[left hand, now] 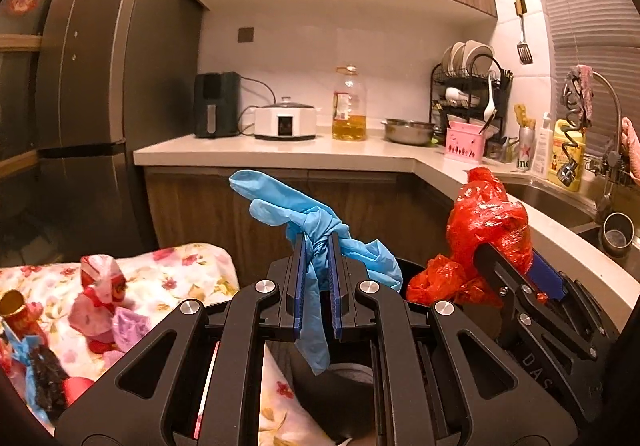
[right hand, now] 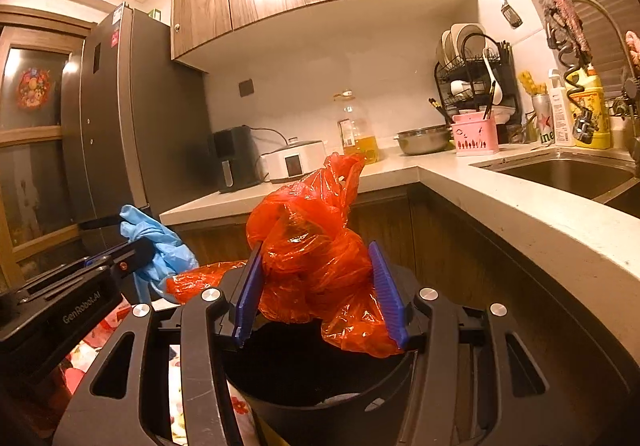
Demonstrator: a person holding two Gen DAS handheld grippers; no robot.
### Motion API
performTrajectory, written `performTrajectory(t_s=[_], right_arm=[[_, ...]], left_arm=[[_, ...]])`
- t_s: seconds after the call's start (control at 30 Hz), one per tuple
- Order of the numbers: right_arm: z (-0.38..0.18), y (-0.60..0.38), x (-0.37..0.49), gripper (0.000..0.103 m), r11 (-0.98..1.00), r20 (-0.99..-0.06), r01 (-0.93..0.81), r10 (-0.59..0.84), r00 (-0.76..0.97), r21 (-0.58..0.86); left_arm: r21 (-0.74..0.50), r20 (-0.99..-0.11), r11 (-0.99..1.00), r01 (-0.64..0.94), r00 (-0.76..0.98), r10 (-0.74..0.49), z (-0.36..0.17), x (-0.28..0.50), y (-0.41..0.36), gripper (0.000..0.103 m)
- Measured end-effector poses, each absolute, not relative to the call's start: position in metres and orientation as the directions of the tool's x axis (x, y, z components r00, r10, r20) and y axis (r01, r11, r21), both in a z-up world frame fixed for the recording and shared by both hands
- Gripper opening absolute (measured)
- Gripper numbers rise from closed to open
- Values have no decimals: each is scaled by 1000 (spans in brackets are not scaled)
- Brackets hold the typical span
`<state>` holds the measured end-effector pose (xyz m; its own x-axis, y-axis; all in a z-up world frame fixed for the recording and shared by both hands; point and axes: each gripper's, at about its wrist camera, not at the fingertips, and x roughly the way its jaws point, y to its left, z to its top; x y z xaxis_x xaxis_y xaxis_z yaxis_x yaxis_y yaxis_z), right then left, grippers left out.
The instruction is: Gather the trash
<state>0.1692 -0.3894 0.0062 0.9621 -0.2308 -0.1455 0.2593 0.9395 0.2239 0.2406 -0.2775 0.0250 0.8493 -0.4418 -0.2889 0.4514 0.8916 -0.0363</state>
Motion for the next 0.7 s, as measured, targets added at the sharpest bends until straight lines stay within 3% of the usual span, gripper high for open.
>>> performTrajectory(t_s=[0.37, 0.5, 0.6, 0.7], right_arm=[[-3, -400, 192, 55, 943, -166, 254, -221, 961, 216], [-7, -402, 197, 66, 943, -172, 247, -212, 962, 223], [-9, -406, 200, 67, 939, -180, 252, -213, 960, 233], [-10, -409, 200, 68, 935, -189, 260, -218, 958, 241]], left_arm=[[-47, -308, 879, 475, 830, -465, 13, 266, -292, 11], [-60, -329, 875, 481, 818, -472, 6, 275, -295, 11], [-58, -345, 879, 474, 816, -463, 1, 281, -296, 19], [-65, -343, 881, 468, 819, -461, 0, 284, -295, 39]])
